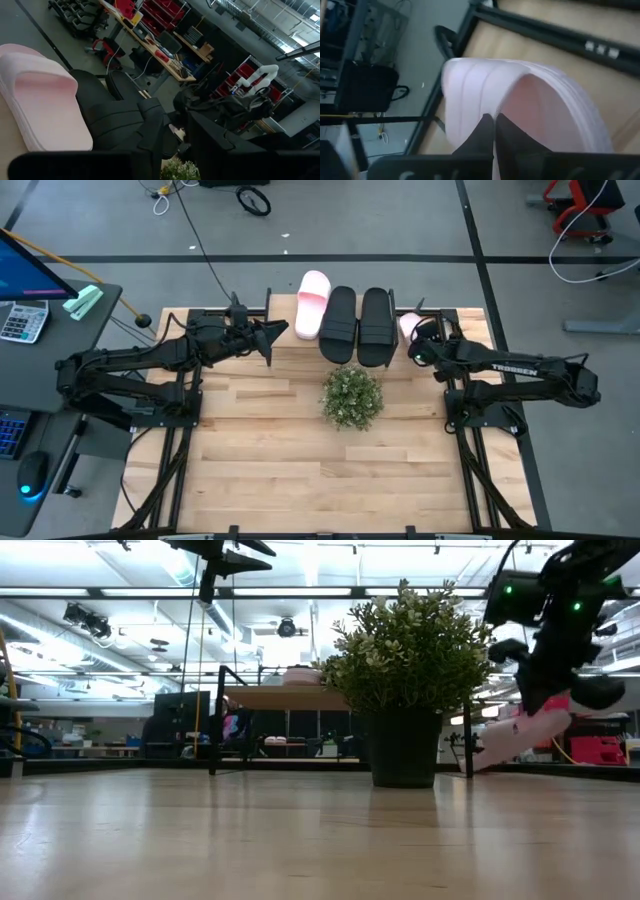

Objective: Pick and place slides into the shelf
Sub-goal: Put the pink slipper on the shelf

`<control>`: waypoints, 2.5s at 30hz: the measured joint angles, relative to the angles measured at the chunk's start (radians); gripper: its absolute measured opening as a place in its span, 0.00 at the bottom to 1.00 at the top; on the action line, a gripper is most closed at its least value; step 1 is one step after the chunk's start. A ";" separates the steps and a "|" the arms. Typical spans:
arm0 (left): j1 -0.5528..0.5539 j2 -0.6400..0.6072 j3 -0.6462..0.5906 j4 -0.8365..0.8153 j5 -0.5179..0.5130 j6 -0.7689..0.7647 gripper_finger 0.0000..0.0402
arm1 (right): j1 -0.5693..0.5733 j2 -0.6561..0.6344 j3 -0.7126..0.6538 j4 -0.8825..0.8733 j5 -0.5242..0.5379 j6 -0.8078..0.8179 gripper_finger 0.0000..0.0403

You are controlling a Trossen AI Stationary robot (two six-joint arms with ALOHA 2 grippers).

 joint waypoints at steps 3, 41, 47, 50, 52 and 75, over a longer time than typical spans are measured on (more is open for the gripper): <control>0.000 0.000 0.000 0.000 0.000 0.000 0.23 | 0.000 -0.023 0.043 -0.064 0.050 -0.020 0.01; 0.000 0.000 0.000 -0.003 0.026 0.081 0.22 | 0.043 -0.038 0.783 -0.128 -0.021 -1.065 0.00; 0.030 0.000 0.000 -0.027 0.135 0.089 0.22 | 0.042 -0.036 0.873 -0.130 -0.182 -1.168 0.00; 0.056 0.000 0.000 -0.066 0.165 0.120 0.21 | 0.042 -0.029 0.899 -0.128 -0.277 -1.207 0.00; 0.073 0.000 0.001 -0.081 0.186 0.166 0.20 | 0.042 -0.022 0.910 -0.128 -0.334 -1.230 0.00; 0.296 -0.006 0.215 -0.410 0.475 0.329 0.31 | 0.041 0.291 1.292 -0.154 -0.974 -1.406 0.00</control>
